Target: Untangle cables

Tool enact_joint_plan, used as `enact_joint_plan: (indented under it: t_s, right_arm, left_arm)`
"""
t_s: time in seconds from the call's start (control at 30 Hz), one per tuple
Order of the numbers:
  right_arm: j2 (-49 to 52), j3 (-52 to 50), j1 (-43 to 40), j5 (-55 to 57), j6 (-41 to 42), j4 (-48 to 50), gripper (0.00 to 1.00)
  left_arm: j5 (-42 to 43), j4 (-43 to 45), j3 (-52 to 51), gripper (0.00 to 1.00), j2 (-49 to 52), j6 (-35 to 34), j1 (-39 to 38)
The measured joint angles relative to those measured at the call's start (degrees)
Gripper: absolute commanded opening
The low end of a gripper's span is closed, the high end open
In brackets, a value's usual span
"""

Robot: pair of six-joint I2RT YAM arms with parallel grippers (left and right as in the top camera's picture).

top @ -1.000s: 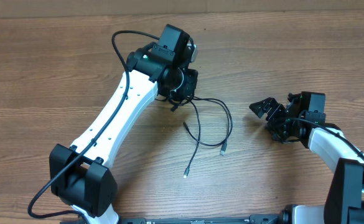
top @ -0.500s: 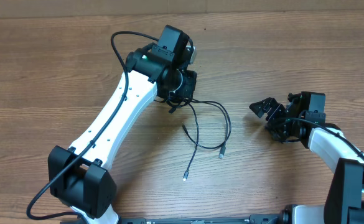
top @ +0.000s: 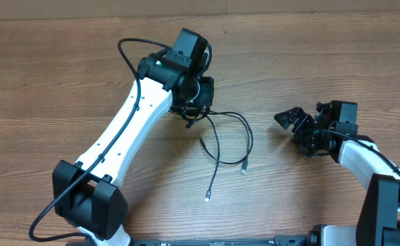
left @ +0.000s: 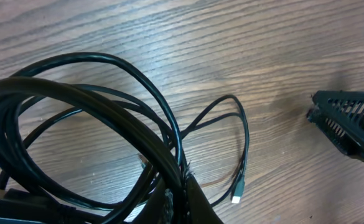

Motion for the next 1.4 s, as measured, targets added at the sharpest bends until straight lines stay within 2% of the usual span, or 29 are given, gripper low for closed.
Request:
enact_joint_plan:
  t_s: [0.9,1.4]
  right_arm:
    - [0.0,0.0,0.0,0.0,0.0,0.0,1.00]
    - [0.0,0.0,0.0,0.1,0.0,0.0,1.00]
  left_arm:
    - [-1.3,-0.1,0.0,0.04,0.0,-0.5,2.6]
    - [0.3,-0.3,0.0,0.04,-0.1,4.9,3.0]
